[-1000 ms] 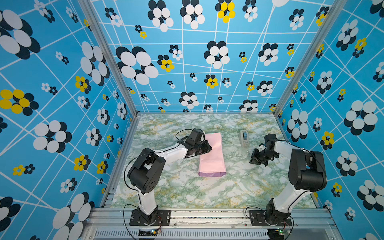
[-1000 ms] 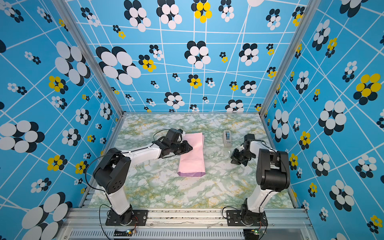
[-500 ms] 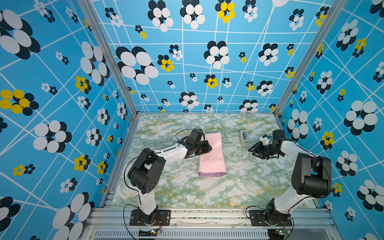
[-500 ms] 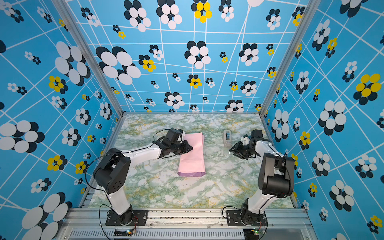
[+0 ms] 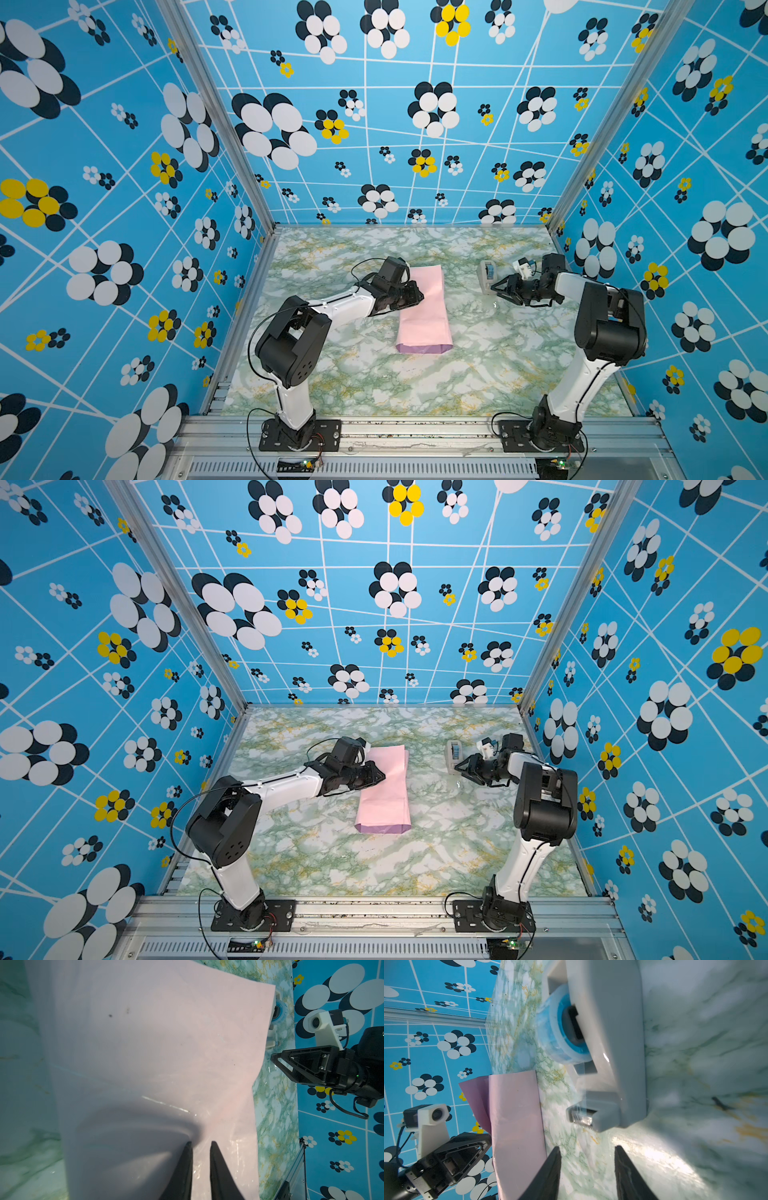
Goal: Wrap the gift box in paper
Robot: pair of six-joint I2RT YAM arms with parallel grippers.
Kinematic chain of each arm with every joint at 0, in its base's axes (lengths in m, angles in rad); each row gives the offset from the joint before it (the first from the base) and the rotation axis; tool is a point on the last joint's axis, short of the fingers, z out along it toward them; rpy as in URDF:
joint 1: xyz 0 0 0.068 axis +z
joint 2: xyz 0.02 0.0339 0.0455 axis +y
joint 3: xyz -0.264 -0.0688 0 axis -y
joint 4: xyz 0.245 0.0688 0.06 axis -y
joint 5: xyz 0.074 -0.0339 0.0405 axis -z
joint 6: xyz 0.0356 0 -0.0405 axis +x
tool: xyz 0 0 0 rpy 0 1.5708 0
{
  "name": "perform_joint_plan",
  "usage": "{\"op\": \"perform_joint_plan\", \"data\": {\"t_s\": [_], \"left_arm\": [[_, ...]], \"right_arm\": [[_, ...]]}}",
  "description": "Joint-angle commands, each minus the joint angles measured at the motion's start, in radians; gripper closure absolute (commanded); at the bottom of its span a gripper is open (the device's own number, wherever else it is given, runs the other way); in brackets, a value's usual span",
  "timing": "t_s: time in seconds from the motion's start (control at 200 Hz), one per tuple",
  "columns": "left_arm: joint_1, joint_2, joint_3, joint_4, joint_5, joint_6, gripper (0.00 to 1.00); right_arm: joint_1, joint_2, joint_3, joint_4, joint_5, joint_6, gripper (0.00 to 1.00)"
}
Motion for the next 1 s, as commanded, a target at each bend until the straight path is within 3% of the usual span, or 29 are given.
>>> {"op": "perform_joint_plan", "data": {"t_s": [0.0,0.295,0.49,0.65,0.88,0.995], "left_arm": [[-0.008,0.030,-0.010,-0.120,-0.049,0.018,0.80],[-0.008,0.025,-0.016,-0.119,-0.051,0.018,0.80],[-0.008,0.026,-0.023,-0.115,-0.051,0.015,0.80],[-0.008,0.026,-0.023,-0.118,-0.051,0.015,0.80],[-0.008,0.026,-0.022,-0.118,-0.052,0.015,0.80],[-0.008,0.026,-0.023,-0.119,-0.053,0.016,0.80]], "right_arm": [[-0.002,0.018,0.013,0.017,-0.053,-0.036,0.56],[-0.001,0.063,0.027,0.030,-0.084,-0.034,0.59],[-0.002,0.077,0.029,0.056,-0.116,-0.023,0.66],[-0.005,0.085,0.029,0.070,-0.122,-0.017,0.74],[-0.013,0.088,0.027,0.075,-0.122,-0.007,1.00],[-0.013,0.089,0.019,0.065,-0.124,0.002,1.00]]}}
